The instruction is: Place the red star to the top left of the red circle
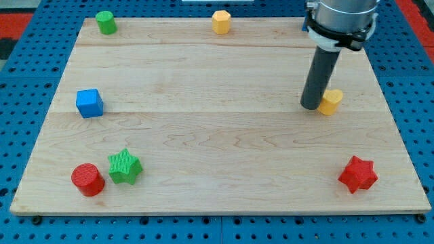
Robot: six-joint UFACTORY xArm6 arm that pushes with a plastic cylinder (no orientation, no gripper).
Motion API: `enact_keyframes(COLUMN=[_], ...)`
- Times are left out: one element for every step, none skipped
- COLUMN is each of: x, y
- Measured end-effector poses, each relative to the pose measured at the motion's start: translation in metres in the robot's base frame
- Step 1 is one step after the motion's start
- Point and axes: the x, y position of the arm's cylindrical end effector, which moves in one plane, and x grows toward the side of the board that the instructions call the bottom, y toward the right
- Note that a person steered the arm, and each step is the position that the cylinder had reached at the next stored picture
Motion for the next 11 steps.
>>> enact_keyframes(x=[0.000,0.000,0.000,0.030,0.089,0.138,0.145,0.153,0.156,0.161,0.186], y=[-0.004,-0.008,-0.011,-0.026,-0.061,-0.128,-0.171,-0.180,-0.156,-0.106,-0.105])
